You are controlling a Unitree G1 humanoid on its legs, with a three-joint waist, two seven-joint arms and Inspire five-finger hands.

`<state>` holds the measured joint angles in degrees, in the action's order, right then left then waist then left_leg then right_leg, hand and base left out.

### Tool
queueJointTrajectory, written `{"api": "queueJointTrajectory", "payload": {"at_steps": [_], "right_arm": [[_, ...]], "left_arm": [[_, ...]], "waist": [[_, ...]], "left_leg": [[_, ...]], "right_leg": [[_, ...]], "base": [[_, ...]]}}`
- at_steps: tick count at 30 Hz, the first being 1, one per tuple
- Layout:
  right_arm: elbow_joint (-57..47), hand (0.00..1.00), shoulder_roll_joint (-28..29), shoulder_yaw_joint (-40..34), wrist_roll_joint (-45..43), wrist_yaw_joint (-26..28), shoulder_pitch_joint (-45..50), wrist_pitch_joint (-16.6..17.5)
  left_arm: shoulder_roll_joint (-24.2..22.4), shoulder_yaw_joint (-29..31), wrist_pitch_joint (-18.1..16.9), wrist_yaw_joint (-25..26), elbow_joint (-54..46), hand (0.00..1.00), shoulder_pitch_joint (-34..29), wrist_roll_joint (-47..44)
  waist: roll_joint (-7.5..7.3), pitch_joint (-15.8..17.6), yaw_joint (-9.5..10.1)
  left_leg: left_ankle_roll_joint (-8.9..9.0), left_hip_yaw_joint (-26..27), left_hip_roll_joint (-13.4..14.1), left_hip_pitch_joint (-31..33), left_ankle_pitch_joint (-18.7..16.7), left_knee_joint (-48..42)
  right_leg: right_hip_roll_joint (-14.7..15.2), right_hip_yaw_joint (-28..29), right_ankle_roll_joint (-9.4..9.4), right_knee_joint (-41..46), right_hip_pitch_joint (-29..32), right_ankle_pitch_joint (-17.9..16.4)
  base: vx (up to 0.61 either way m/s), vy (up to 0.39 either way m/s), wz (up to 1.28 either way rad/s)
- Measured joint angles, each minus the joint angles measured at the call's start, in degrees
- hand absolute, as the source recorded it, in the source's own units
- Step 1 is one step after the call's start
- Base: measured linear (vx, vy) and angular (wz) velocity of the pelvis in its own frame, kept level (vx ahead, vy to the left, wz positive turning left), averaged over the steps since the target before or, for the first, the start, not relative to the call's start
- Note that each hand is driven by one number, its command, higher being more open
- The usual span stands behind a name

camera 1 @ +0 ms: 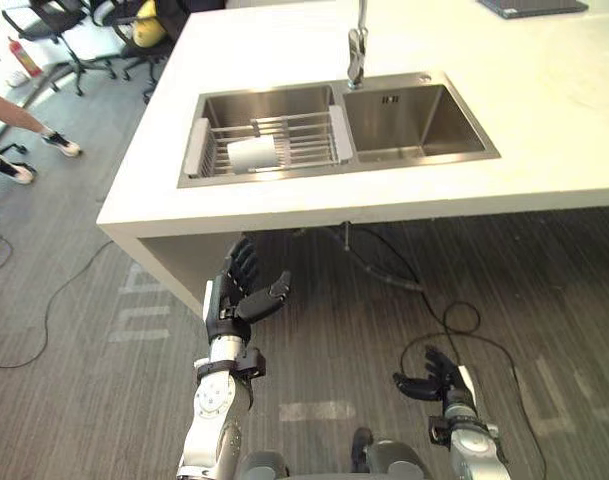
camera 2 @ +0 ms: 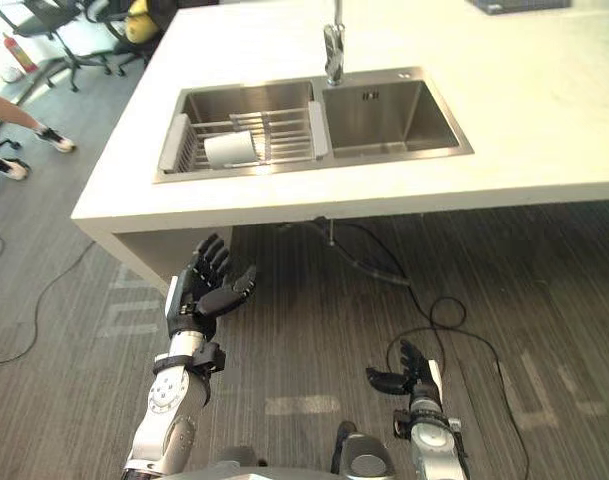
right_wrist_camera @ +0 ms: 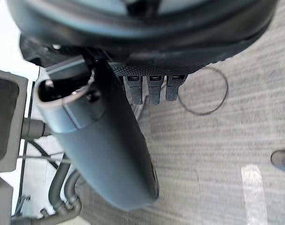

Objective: Walk over to the sink, pick up the cup, carry it to the dishwasher, place the cup inside the dishwasher, then close the dishwasher door

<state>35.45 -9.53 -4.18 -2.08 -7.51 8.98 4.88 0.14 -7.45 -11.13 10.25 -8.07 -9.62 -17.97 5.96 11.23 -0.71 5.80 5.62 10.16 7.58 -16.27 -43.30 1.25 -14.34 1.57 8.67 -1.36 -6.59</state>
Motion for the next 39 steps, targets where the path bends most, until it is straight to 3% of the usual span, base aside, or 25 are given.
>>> {"api": "queueJointTrajectory", "payload": {"at_steps": [2, 4, 5, 6, 8, 11, 13, 15, 17, 19, 21, 22, 23, 24, 26, 29, 32, 34, 35, 37, 38, 39], "right_arm": [[-0.02, 0.90, 0.02, 0.05, 0.00, 0.02, -0.16, 0.01], [0.02, 0.90, -0.38, 0.06, 0.01, 0.00, -0.16, 0.01], [0.08, 0.90, -0.85, 0.13, 0.00, -0.02, -0.07, 0.00], [0.26, 0.90, -0.97, 0.25, 0.00, -0.04, -0.02, -0.03], [0.78, 0.90, -0.30, 1.79, 0.02, 0.16, -0.39, 0.01], [1.68, 0.90, 0.99, 2.42, 0.12, 0.52, -1.76, 0.06], [3.10, 0.90, 1.03, 2.43, 0.79, 1.11, -2.02, 0.11], [4.51, 0.90, 1.34, 2.43, 1.52, 1.57, -2.00, 0.10], [4.95, 0.90, 1.76, 2.44, 1.74, 2.05, -1.54, 0.09], [4.94, 0.90, 1.79, 2.49, 1.76, 2.63, -1.85, 0.10], [4.93, 0.90, 1.79, 2.81, 1.75, 2.81, -1.86, 0.11], [4.87, 0.90, 1.72, 3.13, 1.74, 2.79, -1.69, 0.11], [4.95, 0.90, 1.43, 3.51, 1.74, 2.79, -1.59, 0.13], [5.76, 0.90, 0.05, 3.60, 1.75, 2.77, -1.54, 0.12], [5.58, 0.90, -0.80, 3.52, 1.74, 2.80, -1.72, 0.12], [4.23, 0.90, -2.19, 2.17, 1.66, 2.98, -0.77, 0.20], [3.35, 0.90, -2.92, 2.25, 1.62, 3.62, 1.75, 0.28], [3.09, 0.90, -2.58, 2.36, 1.62, 4.15, 2.37, 0.82], [2.99, 0.90, -2.48, 2.25, 1.61, 4.36, 2.27, 0.83], [2.95, 0.90, -2.67, 2.28, 1.61, 4.95, 2.22, 0.82], [2.84, 0.90, -2.71, 2.39, 1.61, 5.22, 2.21, 0.82], [2.58, 0.90, -2.52, 2.36, 1.63, 5.51, 1.86, 0.85]], "left_arm": [[-0.14, 0.00, -1.19, 0.73, -3.99, 0.90, 0.02, 0.02], [-0.27, -0.11, -2.52, 1.28, -6.72, 0.90, 0.00, 0.47], [-0.36, -0.33, -3.04, 1.77, -8.58, 0.90, 0.01, 1.58], [-0.33, -0.39, -3.14, 2.05, -9.35, 0.90, -0.31, 2.05], [1.05, -0.90, -3.58, 2.66, -10.57, 0.90, 0.05, 2.46], [2.34, -1.45, -3.61, 3.26, -12.48, 0.90, -0.03, 3.98], [2.85, -2.12, -3.57, 3.41, -12.55, 0.90, -0.23, 4.71], [3.58, -3.09, -3.57, 3.52, -12.80, 0.90, -0.23, 5.15], [4.26, -3.67, -3.55, 3.53, -13.65, 0.90, -0.29, 6.94], [4.60, -3.95, -3.72, 3.63, -14.63, 0.90, -0.08, 8.37], [4.91, -3.95, -3.69, 3.71, -14.18, 0.90, -0.02, 9.16], [5.79, -3.69, -3.64, 3.74, -13.92, 0.90, 0.01, 10.26], [6.05, -3.62, -3.71, 3.74, -13.50, 0.90, 0.10, 10.98], [5.78, -3.91, -3.01, 3.61, -12.36, 0.90, 0.13, 11.86], [5.84, -3.79, -2.84, 3.59, -11.69, 0.90, 0.47, 13.17], [6.73, -3.03, -2.41, 2.73, -10.95, 0.90, 2.23, 15.09], [8.73, 0.85, -2.28, 2.21, -7.95, 0.90, 5.14, 17.02], [10.10, 3.55, -2.17, 2.30, -7.03, 0.90, 5.28, 18.46], [11.48, 4.53, -1.83, 2.17, -6.98, 0.90, 5.47, 20.45], [14.09, 5.00, -1.44, 1.99, -6.95, 0.90, 6.20, 24.03], [14.75, 5.34, -1.46, 1.81, -6.96, 0.90, 6.21, 25.15], [15.07, 6.46, -1.56, 1.48, -6.66, 0.90, 6.46, 26.66]], "waist": [[0.06, -0.04, 0.78], [0.10, -0.07, 1.37], [0.97, -0.63, 1.56], [1.70, -1.25, 1.97], [-0.53, -2.30, 2.07], [-2.56, -2.07, 2.26], [-2.76, -1.94, 2.07], [-2.93, -1.90, 1.06], [-3.14, -2.02, 0.50], [-3.16, -2.14, 0.11], [-3.24, -2.18, -0.33], [-3.87, -2.35, -0.41], [-4.04, -2.21, -0.70], [-2.01, -2.79, -0.85], [-1.46, -3.14, -0.77], [-1.06, -3.23, -1.95], [-0.76, -2.94, -1.67], [-1.34, -2.58, -1.05], [-1.21, -2.63, -0.84], [-1.37, -2.51, -0.07], [-1.02, -2.60, 0.00], [0.29, -2.33, 0.09]], "left_leg": [[-0.86, -0.03, -1.75, 3.59, -1.79, 4.32], [-1.15, -0.20, -4.32, 5.27, -0.69, 12.99], [-2.64, -0.33, -5.29, 5.32, 6.32, 21.83], [-4.95, 0.09, -5.29, 4.11, 10.11, 23.08], [-7.24, 1.68, -7.36, 3.57, 8.78, 22.90], [-8.37, 3.11, -9.86, 1.95, 6.00, 22.66], [-8.96, 3.56, -11.21, -2.02, 4.31, 23.60], [-9.44, 2.74, -11.82, -5.73, 3.62, 25.18], [-9.09, 1.74, -11.57, -8.52, 3.21, 27.10], [-7.69, 0.96, -10.10, -10.12, 2.66, 28.50], [-6.49, 0.52, -8.36, -10.81, 1.97, 27.97], [-4.72, 0.40, -7.57, -10.79, 0.90, 26.42], [-3.49, 0.18, -7.35, -10.89, -0.03, 25.33], [-2.79, -0.40, -4.69, -11.11, -0.59, 24.66], [-2.77, -0.34, -3.25, -12.46, 0.53, 26.21], [-0.89, -1.14, -1.91, -11.91, 3.19, 24.54], [1.70, -0.68, 0.86, -6.44, 5.71, 9.76], [0.70, -0.34, 1.30, -4.25, 4.97, 4.93], [0.09, -0.29, 0.40, -2.73, 1.92, 6.68], [-0.94, -0.95, -2.06, -0.93, 0.78, 15.30], [-1.48, -1.90, -2.82, -1.02, 3.50, 21.67], [-2.09, -2.55, -2.74, -1.92, 9.12, 26.53]], "right_leg": [[0.66, 0.68, -0.69, -0.64, -1.06, -0.50], [1.93, 1.62, -2.27, -0.13, -1.77, -1.55], [2.19, 2.37, -4.10, 2.05, -1.71, -3.56], [2.10, 3.40, -4.68, 3.40, -1.48, -4.52], [4.29, 6.31, -6.45, 4.99, -0.99, -6.22], [6.88, 8.37, -8.20, 10.38, 0.65, -8.64], [9.18, 9.28, -12.13, 23.22, 3.75, -10.11], [10.92, 9.36, -13.69, 34.40, 7.03, -7.95], [11.32, 8.59, -10.28, 40.32, 9.85, -9.69], [10.72, 7.24, -5.69, 39.11, 14.63, -12.47], [9.22, 7.17, -4.67, 32.82, 17.37, -12.83], [8.38, 7.15, -4.24, 22.78, 17.41, -8.91], [8.03, 7.05, -4.58, 20.98, 16.82, -3.74], [5.58, 5.89, -3.78, 20.08, 15.40, -3.51], [3.77, 5.77, -2.54, 18.87, 13.91, -4.11], [2.76, 3.31, -1.73, 13.66, 9.97, -3.73], [0.93, 1.11, -1.30, 5.44, 2.45, -1.08], [1.08, 1.49, -1.25, 1.53, -0.65, -0.22], [1.66, 1.70, -1.06, 0.25, -1.18, -0.18], [2.99, 2.39, -2.07, -0.36, -1.52, 0.36], [3.04, 2.84, -2.98, -0.21, -1.58, 0.41], [2.18, 3.94, -4.64, 1.11, -1.47, -0.36]], "base": [[0.16, 0.101, -0.14], [0.19, 0.172, -0.23], [0.19, 0.172, -0.27], [0.28, 0.214, -0.33], [0.34, 0.202, -0.19], [0.31, 0.130, -0.10], [0.24, 0.064, -0.01], [0.29, 0.019, 0.18], [0.32, -0.066, 0.23], [0.25, -0.160, 0.11], [0.23, -0.247, 0.08], [0.24, -0.274, 0.11], [0.27, -0.260, 0.09], [0.23, -0.193, -0.03], [0.24, -0.227, -0.14], [0.15, -0.177, 0.29], [0.10, -0.082, 0.32], [0.08, 0.009, 0.00], [0.06, 0.067, -0.04], [0.08, 0.133, -0.12], [0.10, 0.201, -0.26], [0.10, 0.167, -0.28]]}}
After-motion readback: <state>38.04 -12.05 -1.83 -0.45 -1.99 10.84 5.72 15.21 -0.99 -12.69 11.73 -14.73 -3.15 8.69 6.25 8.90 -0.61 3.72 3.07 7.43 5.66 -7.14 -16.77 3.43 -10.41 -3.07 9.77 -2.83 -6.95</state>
